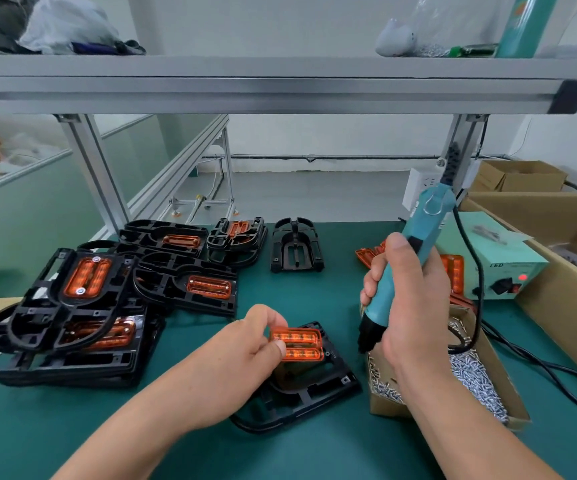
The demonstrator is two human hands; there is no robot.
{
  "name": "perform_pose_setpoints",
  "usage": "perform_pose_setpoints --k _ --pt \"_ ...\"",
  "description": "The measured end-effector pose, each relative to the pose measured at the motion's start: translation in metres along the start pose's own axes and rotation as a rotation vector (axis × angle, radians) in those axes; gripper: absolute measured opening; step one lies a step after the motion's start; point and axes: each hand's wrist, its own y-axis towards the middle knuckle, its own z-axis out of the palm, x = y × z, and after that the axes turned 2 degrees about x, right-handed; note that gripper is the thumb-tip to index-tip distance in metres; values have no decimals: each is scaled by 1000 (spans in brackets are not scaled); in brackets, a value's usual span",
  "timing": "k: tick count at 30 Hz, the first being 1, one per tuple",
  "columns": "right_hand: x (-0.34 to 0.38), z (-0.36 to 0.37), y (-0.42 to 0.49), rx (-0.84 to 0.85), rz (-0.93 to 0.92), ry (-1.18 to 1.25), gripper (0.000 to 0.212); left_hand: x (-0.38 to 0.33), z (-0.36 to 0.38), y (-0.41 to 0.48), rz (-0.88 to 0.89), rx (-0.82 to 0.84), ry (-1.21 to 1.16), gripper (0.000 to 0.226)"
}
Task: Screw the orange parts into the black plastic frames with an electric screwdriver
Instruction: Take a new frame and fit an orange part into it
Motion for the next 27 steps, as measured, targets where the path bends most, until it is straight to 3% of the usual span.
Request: perform_pose_setpoints --k 4,9,16,27 --pt "-2 5 -4 57 7 -90 25 0 -4 -1 -15 9 16 9" --pt "-5 11 -12 103 97 -20 24 3 -15 0 -53 -28 8 9" --pt "-10 19 -22 187 103 -14 18 2 -11 -3 -86 76 -47 5" --pt "-10 10 -12 24 155 47 26 -19 -3 -10 -160 43 252 7"
